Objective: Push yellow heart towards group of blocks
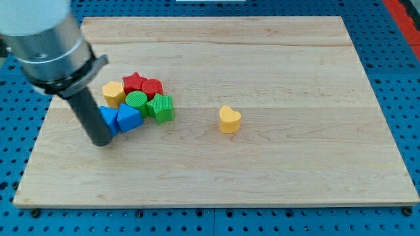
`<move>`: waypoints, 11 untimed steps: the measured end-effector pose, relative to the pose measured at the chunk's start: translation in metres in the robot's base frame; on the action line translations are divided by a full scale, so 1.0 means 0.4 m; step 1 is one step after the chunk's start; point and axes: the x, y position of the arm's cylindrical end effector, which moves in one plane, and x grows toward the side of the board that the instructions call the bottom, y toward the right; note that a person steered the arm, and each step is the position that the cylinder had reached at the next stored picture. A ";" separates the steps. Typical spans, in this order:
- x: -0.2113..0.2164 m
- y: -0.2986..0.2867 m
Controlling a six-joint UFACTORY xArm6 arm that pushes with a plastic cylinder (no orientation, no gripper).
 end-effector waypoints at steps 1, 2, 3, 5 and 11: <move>-0.080 -0.036; -0.026 -0.042; 0.123 0.106; -0.044 0.625; -0.042 0.215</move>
